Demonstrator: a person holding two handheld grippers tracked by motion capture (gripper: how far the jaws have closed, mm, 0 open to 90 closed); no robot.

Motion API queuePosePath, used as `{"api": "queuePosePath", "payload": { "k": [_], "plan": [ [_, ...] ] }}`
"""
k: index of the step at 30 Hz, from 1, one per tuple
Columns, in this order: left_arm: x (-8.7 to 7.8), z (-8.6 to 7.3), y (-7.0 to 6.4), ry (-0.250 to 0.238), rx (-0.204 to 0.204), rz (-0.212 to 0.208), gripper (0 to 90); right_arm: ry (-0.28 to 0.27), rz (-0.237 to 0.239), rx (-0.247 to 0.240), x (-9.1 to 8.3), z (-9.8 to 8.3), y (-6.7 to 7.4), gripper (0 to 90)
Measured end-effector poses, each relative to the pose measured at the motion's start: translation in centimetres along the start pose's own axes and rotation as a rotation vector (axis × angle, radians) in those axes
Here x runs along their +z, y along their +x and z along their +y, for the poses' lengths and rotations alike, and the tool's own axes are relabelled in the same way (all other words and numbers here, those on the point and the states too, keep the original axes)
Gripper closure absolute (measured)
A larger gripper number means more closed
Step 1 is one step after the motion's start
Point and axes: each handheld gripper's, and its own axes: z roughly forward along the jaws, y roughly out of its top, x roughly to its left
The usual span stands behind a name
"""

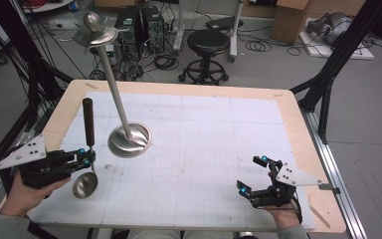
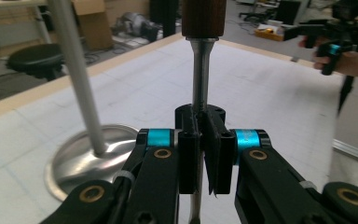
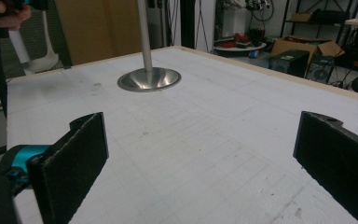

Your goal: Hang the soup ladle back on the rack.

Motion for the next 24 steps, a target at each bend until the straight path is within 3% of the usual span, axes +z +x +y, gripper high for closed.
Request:
{"api": "queuePosePath", "payload": {
  "k": [8,15,24],
  "plan": [
    [-1.4,1.7,1.0,-0.021,0.020,0.041,84.3,0.004,-0.003,0.002,0.0,0.0,0.0,1.8],
    [-2.0,2.7,1.9,-0.036,-0.006,0.061,84.3,-0.001,-0.003,-0.009,0.2,0.2,0.3,1.8],
    [-1.7,2.9,3.1,-0.077,-0.046,0.083,84.2,0.000,0.002,-0.021,0.4,0.2,0.4,1.8]
  ]
}}
